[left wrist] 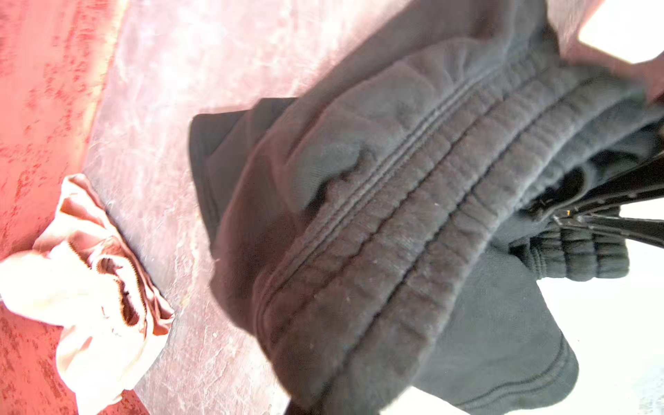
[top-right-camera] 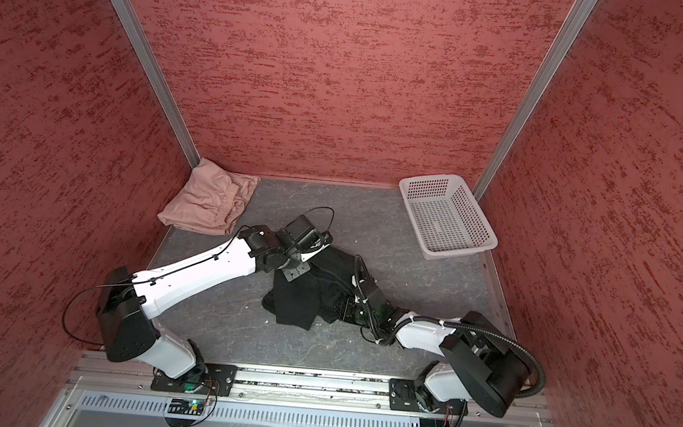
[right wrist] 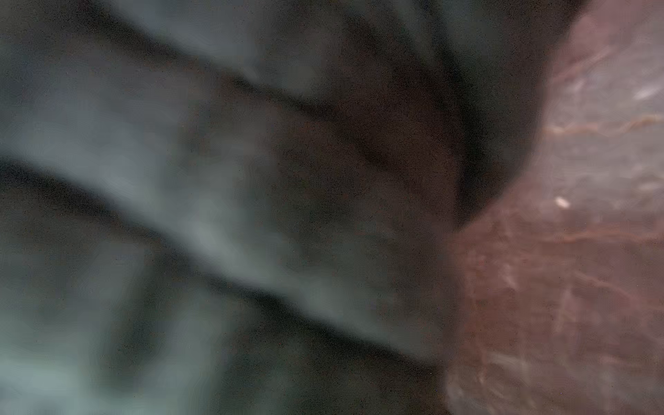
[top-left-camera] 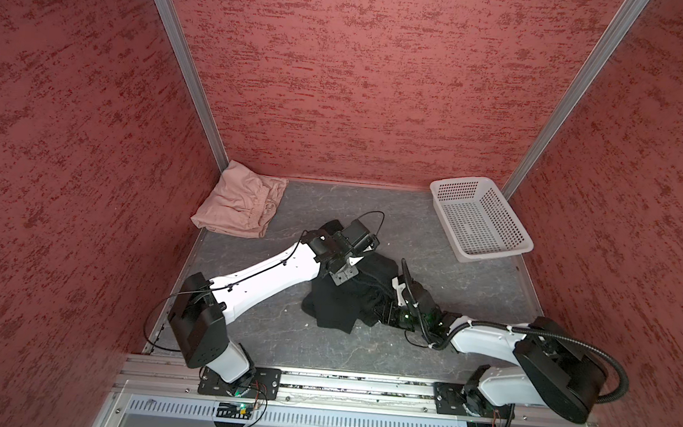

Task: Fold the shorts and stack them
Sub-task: 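Grasp the black shorts waistband with both grippers near each other, then lift the black shorts by the waistband with both grippers and spread it apart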

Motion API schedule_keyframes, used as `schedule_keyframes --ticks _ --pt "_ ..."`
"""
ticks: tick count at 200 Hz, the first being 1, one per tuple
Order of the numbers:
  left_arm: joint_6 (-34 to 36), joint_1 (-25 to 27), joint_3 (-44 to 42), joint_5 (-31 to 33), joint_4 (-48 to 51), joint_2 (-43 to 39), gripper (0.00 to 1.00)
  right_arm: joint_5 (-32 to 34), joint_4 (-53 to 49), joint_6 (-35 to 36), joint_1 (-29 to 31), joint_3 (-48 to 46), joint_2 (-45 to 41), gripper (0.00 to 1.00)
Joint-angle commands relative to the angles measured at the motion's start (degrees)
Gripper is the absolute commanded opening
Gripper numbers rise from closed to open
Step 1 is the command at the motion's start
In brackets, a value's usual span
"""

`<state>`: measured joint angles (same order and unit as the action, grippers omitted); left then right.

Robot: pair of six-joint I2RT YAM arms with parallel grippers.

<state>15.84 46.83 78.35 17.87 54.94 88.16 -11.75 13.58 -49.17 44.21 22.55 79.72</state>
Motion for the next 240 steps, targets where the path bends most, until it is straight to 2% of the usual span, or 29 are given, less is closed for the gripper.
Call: schedule_keyframes --ticks 1,18,29,43,60,72,116,133,159,182,215,240 --pt "-2.0 -1.7 2.4 2.1 0.8 -2.4 0.0 3.4 -10.6 4.4 0.3 7.1 -1.7 0.25" --pt "-2.5 -3.3 4.6 5.4 2.5 -2.7 0.0 7.6 -24.9 9.7 0.4 15.0 -5.0 0.1" --pt "-3.4 -4.3 6.5 7.9 3.9 -2.7 0.0 11.0 -32.4 12.6 0.3 19.3 -7.7 0.05" --pt "-4.6 -5.4 9.8 12.2 6.3 -2.4 0.0 13.6 -39.9 16.6 -0.4 24.4 -10.6 0.02" --pt "-6.1 -5.7 15.5 21.0 11.0 -1.0 0.0 16.7 -48.3 21.1 -1.3 32.5 -12.1 0.0" --pt "-7.0 -6.6 20.4 23.8 14.3 -0.2 0.0 19.4 -54.0 24.3 -1.5 38.7 -12.2 0.0" --pt "-4.2 -9.6 34.6 22.8 16.9 -3.8 0.0 29.3 -68.9 35.1 -1.6 55.9 -11.8 0.0" --pt "-3.7 -9.8 37.5 18.0 17.8 -6.5 0.0 31.6 -71.1 38.3 -1.6 60.6 -12.1 0.0" --pt "-4.8 -9.9 40.3 9.9 20.4 -9.5 0.0 30.1 -70.4 45.5 -1.6 64.8 -13.1 0.0" --pt "-5.5 -9.9 42.8 13.3 21.8 -10.1 0.0 29.7 -69.3 51.8 -1.6 68.7 -13.2 0.0" --pt "-5.7 -9.9 47.8 19.0 28.2 -10.4 0.0 33.5 -76.1 53.9 -1.6 79.4 -12.0 0.0" --pt "-7.6 -10.2 47.9 20.4 30.9 -13.4 0.0 33.0 -79.2 53.6 -1.6 83.6 -14.7 0.0"
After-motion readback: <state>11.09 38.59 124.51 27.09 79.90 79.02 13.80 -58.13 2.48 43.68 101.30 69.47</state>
